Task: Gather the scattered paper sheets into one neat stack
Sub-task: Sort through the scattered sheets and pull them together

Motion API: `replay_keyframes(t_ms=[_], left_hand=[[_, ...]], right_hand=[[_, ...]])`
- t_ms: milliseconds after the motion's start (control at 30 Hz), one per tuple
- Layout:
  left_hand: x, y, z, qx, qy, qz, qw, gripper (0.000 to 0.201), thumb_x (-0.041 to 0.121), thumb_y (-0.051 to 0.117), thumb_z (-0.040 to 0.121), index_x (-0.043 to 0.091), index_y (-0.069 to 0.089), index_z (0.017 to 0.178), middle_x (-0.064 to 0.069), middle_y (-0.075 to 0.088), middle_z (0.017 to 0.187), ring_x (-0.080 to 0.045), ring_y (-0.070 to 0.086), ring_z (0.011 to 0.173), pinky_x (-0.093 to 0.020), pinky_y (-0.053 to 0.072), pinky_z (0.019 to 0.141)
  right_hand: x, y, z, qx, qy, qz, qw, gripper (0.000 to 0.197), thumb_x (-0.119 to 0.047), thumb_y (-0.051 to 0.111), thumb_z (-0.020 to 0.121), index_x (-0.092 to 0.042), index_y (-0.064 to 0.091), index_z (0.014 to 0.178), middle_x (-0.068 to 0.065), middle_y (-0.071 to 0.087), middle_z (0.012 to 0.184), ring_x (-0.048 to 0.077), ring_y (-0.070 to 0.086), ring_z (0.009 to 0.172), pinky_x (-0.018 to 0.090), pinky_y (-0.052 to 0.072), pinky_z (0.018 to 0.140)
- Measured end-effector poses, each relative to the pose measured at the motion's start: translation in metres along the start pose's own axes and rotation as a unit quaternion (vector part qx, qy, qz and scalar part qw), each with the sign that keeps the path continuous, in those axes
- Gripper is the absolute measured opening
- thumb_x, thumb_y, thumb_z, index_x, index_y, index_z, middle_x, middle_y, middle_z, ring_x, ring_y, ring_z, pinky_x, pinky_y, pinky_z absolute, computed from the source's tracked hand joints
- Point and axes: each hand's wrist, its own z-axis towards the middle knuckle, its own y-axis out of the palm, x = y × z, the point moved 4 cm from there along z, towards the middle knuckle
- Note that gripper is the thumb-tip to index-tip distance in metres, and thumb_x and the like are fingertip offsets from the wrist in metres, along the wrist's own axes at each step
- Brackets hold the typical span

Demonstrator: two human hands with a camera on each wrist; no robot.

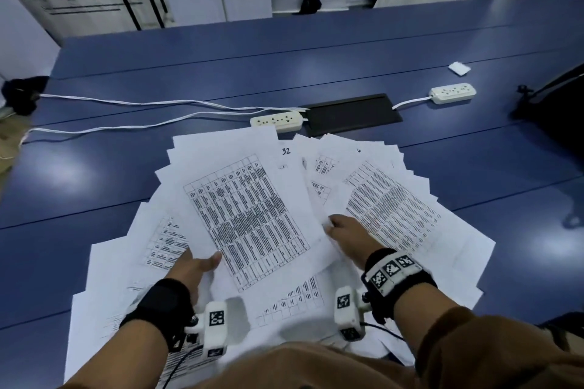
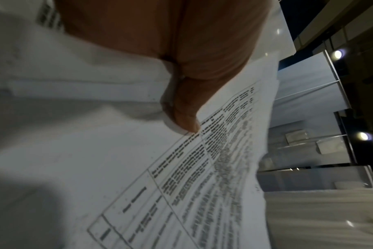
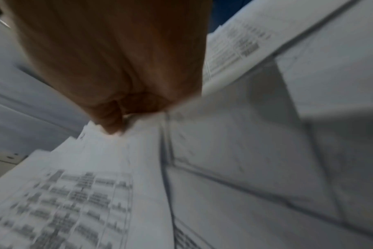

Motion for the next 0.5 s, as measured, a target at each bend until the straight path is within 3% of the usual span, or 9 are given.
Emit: replay_keyframes(t_ms=[100, 167, 200, 300, 367, 400, 433, 467, 500], left_hand=[[0.011, 0.020, -0.020, -0.020, -0.025, -0.013, 0.999, 0.068, 0.018, 0.073, 0.079, 0.003, 0.041, 0.137, 0.001, 0.049, 0.134, -0.023, 0.043, 0.129, -0.039, 0.027, 0.106], [0.009, 0.021, -0.020, -0.034, -0.040, -0.030, 0.998, 0.058, 0.013, 0.067, 0.086, -0.001, 0.042, 0.136, -0.003, 0.051, 0.128, -0.025, 0.041, 0.132, -0.034, 0.027, 0.103], [0.006, 0.021, -0.017, -0.042, -0.038, -0.035, 0.998, 0.059, 0.017, 0.071, 0.083, -0.002, 0.047, 0.132, -0.003, 0.053, 0.125, -0.024, 0.043, 0.131, -0.033, 0.027, 0.102], [0.003, 0.008, -0.004, -0.044, -0.032, -0.074, 0.996, 0.097, 0.040, 0.095, 0.038, 0.006, 0.061, 0.122, 0.000, 0.059, 0.129, -0.021, 0.043, 0.133, -0.044, 0.024, 0.114], [0.013, 0.012, -0.014, -0.085, -0.039, -0.077, 0.993, 0.099, 0.039, 0.097, 0.019, 0.009, 0.068, 0.108, 0.004, 0.069, 0.113, -0.012, 0.057, 0.119, -0.034, 0.036, 0.108], [0.014, 0.013, -0.014, -0.097, -0.038, -0.071, 0.992, 0.092, 0.036, 0.098, 0.022, 0.007, 0.067, 0.104, 0.005, 0.070, 0.104, -0.008, 0.061, 0.109, -0.026, 0.039, 0.101], [0.017, 0.015, -0.017, -0.098, -0.039, -0.056, 0.993, 0.078, 0.032, 0.097, 0.037, 0.005, 0.066, 0.104, 0.005, 0.068, 0.104, -0.007, 0.058, 0.111, -0.023, 0.036, 0.098], [0.017, 0.013, -0.017, -0.070, -0.026, -0.036, 0.997, 0.061, 0.027, 0.091, 0.056, 0.003, 0.064, 0.106, 0.002, 0.063, 0.109, -0.010, 0.048, 0.119, -0.026, 0.030, 0.103], [0.017, 0.010, -0.016, -0.043, -0.018, -0.006, 0.999, 0.055, 0.025, 0.086, 0.066, -0.001, 0.063, 0.108, -0.003, 0.061, 0.116, -0.014, 0.029, 0.128, -0.037, 0.028, 0.110]], right_hand=[[0.005, 0.020, -0.003, -0.025, 0.031, 0.057, 0.998, 0.044, -0.049, 0.059, 0.090, -0.013, 0.061, 0.116, 0.006, 0.065, 0.117, 0.023, 0.059, 0.112, 0.039, 0.044, 0.101], [0.003, 0.028, -0.006, -0.062, 0.024, 0.098, 0.993, 0.037, -0.036, 0.075, 0.082, -0.022, 0.060, 0.113, 0.002, 0.067, 0.117, 0.020, 0.061, 0.114, 0.039, 0.046, 0.102], [0.005, 0.029, -0.006, -0.080, 0.029, 0.119, 0.989, 0.046, -0.027, 0.082, 0.074, -0.022, 0.061, 0.114, 0.004, 0.069, 0.118, 0.022, 0.061, 0.115, 0.040, 0.046, 0.103], [0.007, 0.025, -0.004, -0.146, 0.074, 0.169, 0.972, 0.058, -0.018, 0.085, 0.060, -0.014, 0.065, 0.115, 0.009, 0.071, 0.114, 0.027, 0.064, 0.111, 0.044, 0.048, 0.100], [0.004, 0.022, -0.005, -0.190, 0.095, 0.194, 0.958, 0.045, -0.010, 0.080, 0.070, -0.009, 0.065, 0.112, 0.011, 0.073, 0.105, 0.026, 0.068, 0.097, 0.039, 0.054, 0.086], [0.000, 0.022, -0.006, -0.201, 0.101, 0.201, 0.953, 0.037, -0.006, 0.077, 0.075, -0.008, 0.066, 0.110, 0.009, 0.074, 0.099, 0.024, 0.069, 0.089, 0.036, 0.055, 0.079], [-0.003, 0.022, -0.006, -0.206, 0.104, 0.197, 0.953, 0.031, -0.004, 0.075, 0.077, -0.009, 0.066, 0.106, 0.007, 0.074, 0.092, 0.023, 0.069, 0.084, 0.033, 0.054, 0.075], [-0.007, 0.023, -0.004, -0.201, 0.101, 0.184, 0.957, 0.031, -0.004, 0.076, 0.076, -0.009, 0.066, 0.105, 0.006, 0.074, 0.090, 0.022, 0.068, 0.084, 0.032, 0.053, 0.075], [-0.010, 0.023, 0.001, -0.185, 0.091, 0.158, 0.966, 0.036, -0.005, 0.078, 0.075, -0.008, 0.065, 0.108, 0.006, 0.073, 0.092, 0.023, 0.066, 0.088, 0.032, 0.052, 0.078]])
